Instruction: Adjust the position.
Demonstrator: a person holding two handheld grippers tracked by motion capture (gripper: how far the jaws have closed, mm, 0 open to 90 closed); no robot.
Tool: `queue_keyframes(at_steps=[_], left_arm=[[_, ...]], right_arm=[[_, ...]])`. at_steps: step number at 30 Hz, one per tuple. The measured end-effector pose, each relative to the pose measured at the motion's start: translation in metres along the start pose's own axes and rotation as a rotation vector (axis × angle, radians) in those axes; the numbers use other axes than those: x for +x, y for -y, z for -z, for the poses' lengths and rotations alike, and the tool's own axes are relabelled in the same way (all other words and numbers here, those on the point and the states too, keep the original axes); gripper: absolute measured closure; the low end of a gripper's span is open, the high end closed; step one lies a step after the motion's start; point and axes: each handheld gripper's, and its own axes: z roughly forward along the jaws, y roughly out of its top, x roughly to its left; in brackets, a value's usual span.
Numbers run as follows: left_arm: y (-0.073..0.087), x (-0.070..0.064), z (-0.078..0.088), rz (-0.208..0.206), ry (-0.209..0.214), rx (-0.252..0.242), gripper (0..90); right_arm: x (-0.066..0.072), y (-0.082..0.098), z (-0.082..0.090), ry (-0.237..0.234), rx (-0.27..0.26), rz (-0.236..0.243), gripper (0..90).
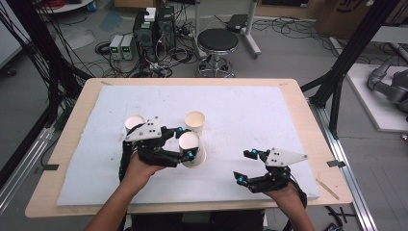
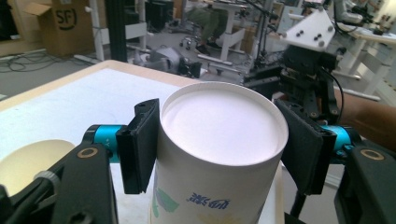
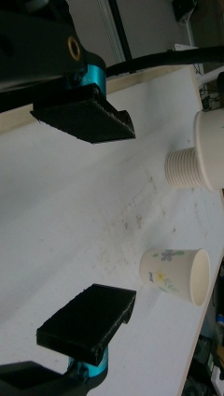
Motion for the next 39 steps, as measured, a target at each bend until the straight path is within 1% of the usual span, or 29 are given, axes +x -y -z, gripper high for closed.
queue_keyframes(at_steps=[3,8,12,14,16,17,24,31,36,37,39], left_arm=[[0.003,-0.002,-0.005,0.002,0.024,0.015,34.7],[0.006,-0.003,-0.011,0.004,0.039,0.029,34.7],[0.008,-0.005,-0.014,0.004,0.053,0.035,34.7],[0.008,-0.006,-0.016,0.001,0.063,0.040,34.7],[0.009,-0.007,-0.017,0.001,0.070,0.040,34.7],[0.009,-0.008,-0.018,-0.001,0.072,0.041,34.8],[0.010,-0.010,-0.021,0.000,0.095,0.045,34.9],[0.012,-0.011,-0.025,0.003,0.117,0.047,34.9],[0.013,-0.013,-0.030,0.012,0.148,0.039,35.0],[0.013,-0.013,-0.030,0.006,0.152,0.043,35.0],[0.014,-0.014,-0.032,0.015,0.170,0.034,35.0]], right_arm=[[0.002,-0.003,-0.003,-0.015,-0.001,0.009,20.2],[0.005,-0.008,-0.010,-0.039,-0.010,0.021,20.2],[0.008,-0.012,-0.017,-0.058,-0.003,0.032,20.3],[0.010,-0.014,-0.021,-0.076,0.003,0.037,20.2],[0.012,-0.017,-0.024,-0.090,0.006,0.043,20.2],[0.012,-0.018,-0.026,-0.093,0.000,0.055,20.2],[0.018,-0.026,-0.039,-0.136,0.013,0.068,20.2],[0.022,-0.030,-0.048,-0.164,0.029,0.080,20.2],[0.024,-0.031,-0.053,-0.183,0.030,0.084,20.2],[0.024,-0.032,-0.055,-0.188,0.030,0.087,20.2],[0.026,-0.032,-0.057,-0.200,0.029,0.090,20.2]])
